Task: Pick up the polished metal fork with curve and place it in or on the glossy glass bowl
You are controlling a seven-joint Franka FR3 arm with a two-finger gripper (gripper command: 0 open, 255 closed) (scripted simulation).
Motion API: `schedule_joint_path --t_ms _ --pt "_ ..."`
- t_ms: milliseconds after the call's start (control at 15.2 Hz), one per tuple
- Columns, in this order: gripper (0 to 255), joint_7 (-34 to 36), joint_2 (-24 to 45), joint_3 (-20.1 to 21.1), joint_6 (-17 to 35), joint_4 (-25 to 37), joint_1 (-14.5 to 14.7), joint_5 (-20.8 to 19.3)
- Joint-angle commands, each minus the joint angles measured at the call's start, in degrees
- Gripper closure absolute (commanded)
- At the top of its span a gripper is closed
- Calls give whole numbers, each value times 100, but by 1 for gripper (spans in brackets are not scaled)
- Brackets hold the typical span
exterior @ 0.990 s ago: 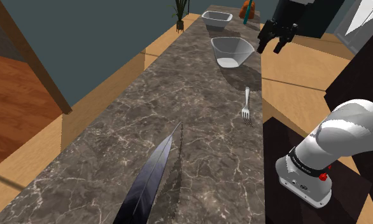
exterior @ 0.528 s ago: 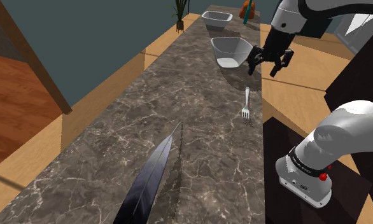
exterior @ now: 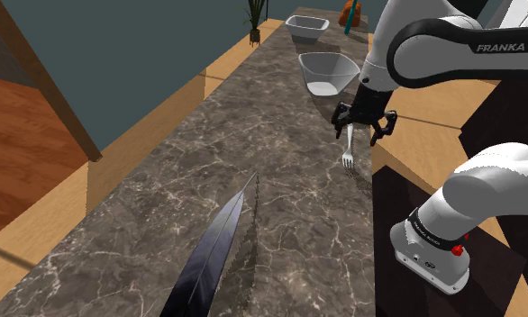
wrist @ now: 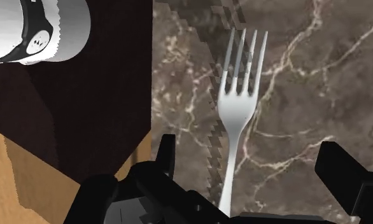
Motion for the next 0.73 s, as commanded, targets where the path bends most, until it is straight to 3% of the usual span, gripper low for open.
schedule_joint_path --t_ms 0,396,660 --pt "0 223 39 148 156 -137 0 118" --pt "0 201 189 326 722 -556 75 300" --pt "0 201 189 326 722 -556 75 301"
